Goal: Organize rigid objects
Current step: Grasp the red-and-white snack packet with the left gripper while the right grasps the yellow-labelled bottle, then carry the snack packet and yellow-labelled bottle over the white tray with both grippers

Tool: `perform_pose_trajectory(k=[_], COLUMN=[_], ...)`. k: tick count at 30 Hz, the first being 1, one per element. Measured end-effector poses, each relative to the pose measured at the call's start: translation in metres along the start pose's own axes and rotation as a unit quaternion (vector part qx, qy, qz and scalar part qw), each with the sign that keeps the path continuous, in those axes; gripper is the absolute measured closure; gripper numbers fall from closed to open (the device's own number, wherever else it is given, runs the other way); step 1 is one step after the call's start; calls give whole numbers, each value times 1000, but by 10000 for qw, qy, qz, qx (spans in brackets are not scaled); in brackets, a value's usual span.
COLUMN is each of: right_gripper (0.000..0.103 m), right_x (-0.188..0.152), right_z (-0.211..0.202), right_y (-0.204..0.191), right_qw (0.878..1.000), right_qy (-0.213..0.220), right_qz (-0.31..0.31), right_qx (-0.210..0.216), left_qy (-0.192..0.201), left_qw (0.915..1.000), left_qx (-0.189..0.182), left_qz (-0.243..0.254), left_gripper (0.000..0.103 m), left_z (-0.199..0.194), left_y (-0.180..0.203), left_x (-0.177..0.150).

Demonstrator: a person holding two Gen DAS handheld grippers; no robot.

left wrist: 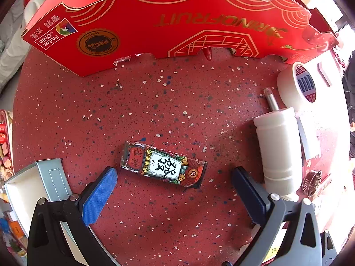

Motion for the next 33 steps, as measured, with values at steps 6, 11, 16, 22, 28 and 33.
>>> perform_pose_trajectory(k=[6, 11, 16, 22, 28, 33], right_gripper=[33, 38, 38, 38, 38, 38], right_x=[-9, -24, -36, -57, -85, -102], right_z=[-26, -47, -68, -106, -121, -128], right_y=[16, 34, 36, 45, 71, 88], right_qw=[9998, 9999, 9997, 9993, 9990, 9986], right_qy=[2, 26, 163, 319, 361, 387], right_qz=[-89, -47, -157, -109, 67, 221], right_qx=[-160, -108, 4, 155, 243, 291], left_qy=[191, 276, 132, 278, 336, 552], left_qw=[9994, 9983, 9987, 9986, 9979, 9976], left_qx=[143, 5, 29, -85, -304, -24], left_qz=[241, 514, 483, 450, 456, 428], left_gripper=[8, 53, 78, 78, 102, 98], left_z=[-11, -21, -23, -40, -55, -53], left_y=[20, 31, 30, 25, 26, 21], left_x=[11, 6, 0, -22, -48, -67])
Point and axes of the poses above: each gripper's, at about its wrist camera, not at the fingertips, and z roughly the way its jaws point, y to its right, x to its top, the point moved 1 cm from there along z, roughly the way its jaws point, and after that the axes turned 4 degrees about -y, right-handed, at the moved point
